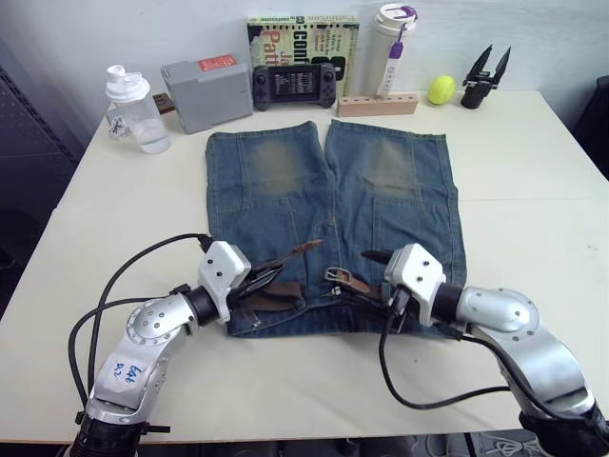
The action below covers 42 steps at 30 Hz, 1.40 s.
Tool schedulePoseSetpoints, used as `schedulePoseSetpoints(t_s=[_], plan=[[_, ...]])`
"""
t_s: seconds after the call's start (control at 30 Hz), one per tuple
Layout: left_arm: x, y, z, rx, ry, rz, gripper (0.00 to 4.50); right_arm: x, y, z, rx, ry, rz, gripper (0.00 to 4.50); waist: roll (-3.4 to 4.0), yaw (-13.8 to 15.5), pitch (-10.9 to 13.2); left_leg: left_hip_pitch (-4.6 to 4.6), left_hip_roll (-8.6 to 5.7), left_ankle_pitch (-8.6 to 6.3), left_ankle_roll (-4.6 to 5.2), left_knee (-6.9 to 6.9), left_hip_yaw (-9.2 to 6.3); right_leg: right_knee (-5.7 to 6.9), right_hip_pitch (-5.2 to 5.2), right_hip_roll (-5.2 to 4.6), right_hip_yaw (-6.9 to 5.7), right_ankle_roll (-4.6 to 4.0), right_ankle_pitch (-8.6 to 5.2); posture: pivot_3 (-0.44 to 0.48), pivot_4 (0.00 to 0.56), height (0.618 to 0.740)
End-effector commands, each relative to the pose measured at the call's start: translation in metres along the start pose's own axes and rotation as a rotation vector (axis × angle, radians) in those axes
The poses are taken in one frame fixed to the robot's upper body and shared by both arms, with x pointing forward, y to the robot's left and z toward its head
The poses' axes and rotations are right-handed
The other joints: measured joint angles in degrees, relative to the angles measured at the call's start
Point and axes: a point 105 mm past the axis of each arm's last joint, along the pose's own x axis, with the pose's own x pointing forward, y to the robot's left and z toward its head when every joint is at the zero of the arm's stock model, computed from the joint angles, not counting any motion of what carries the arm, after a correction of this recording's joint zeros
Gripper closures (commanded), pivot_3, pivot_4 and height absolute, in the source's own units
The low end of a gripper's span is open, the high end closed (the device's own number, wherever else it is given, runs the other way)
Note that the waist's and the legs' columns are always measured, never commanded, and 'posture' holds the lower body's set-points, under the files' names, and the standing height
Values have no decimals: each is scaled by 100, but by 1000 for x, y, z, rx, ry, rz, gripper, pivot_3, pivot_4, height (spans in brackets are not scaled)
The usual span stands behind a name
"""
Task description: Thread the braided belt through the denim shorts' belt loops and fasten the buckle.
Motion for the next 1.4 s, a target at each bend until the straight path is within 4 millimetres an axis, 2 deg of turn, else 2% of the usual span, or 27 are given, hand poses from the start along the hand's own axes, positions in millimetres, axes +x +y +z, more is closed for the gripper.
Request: schedulePoseSetpoints(t_s=[0.03,0.17,0.33,0.43,0.6,0.67,0.7,0.8,0.9,1.03,1.2,1.4], plan=[[-4,7,11,19,-30,1,4500,1,4,-4,-88,40,-3,24,0,-5,0,1,0,0,0,0,0,1,0,0,1,0,0,0,150,726],[-4,8,13,22,-32,-1,4500,9,-12,-17,-111,92,-105,24,-1,-6,-1,1,1,0,0,-1,1,0,-1,1,2,0,0,0,150,726],[-4,5,12,18,-28,-7,4500,16,-15,-20,-32,94,-141,24,-1,-3,-1,0,1,0,-1,0,2,0,-1,2,0,0,0,0,150,726],[-4,5,11,13,-24,-8,4500,17,-13,-16,24,73,-138,780,-1,-4,-1,-1,1,0,-1,0,1,0,-1,2,-2,0,0,0,150,726],[-4,3,9,8,-17,-16,4500,16,-8,-20,82,105,-111,3030,-1,-3,-1,-1,1,0,-1,0,1,0,0,2,-1,0,0,0,150,726],[-3,1,8,11,-1,-29,4500,16,-8,-19,108,105,-110,4154,-1,-3,-1,-1,1,0,-1,0,1,0,-1,2,-1,0,0,0,150,726],[-3,-1,5,10,17,-43,4500,16,-10,-17,121,102,-120,4478,-1,-3,-1,-1,1,0,-1,0,1,0,0,2,-1,0,0,0,150,726],[-3,-7,-3,6,82,-87,4500,16,-18,-10,164,78,-159,4470,-1,-5,-1,-1,1,0,-1,-1,1,0,-1,2,-1,0,0,0,150,726],[-5,-19,-21,6,202,-149,4500,15,-27,-3,189,59,-196,4470,-1,-8,-1,0,1,0,-1,-1,1,0,-1,2,1,0,0,0,150,726],[1,-27,-32,-30,264,-166,4500,14,-29,7,182,31,-201,4470,0,8,-1,-2,-1,0,-1,-2,1,-1,-2,2,0,0,0,0,150,726],[19,-19,-20,-92,228,-105,4500,14,-20,11,142,29,-163,4470,0,14,-1,-2,-4,1,-1,-1,2,2,-1,0,2,1,0,0,150,726],[25,-12,-23,-118,266,-48,4500,14,-15,13,115,34,-152,4470,-1,-3,-1,-2,-2,1,-1,-3,3,2,-3,3,1,1,0,0,150,726]])
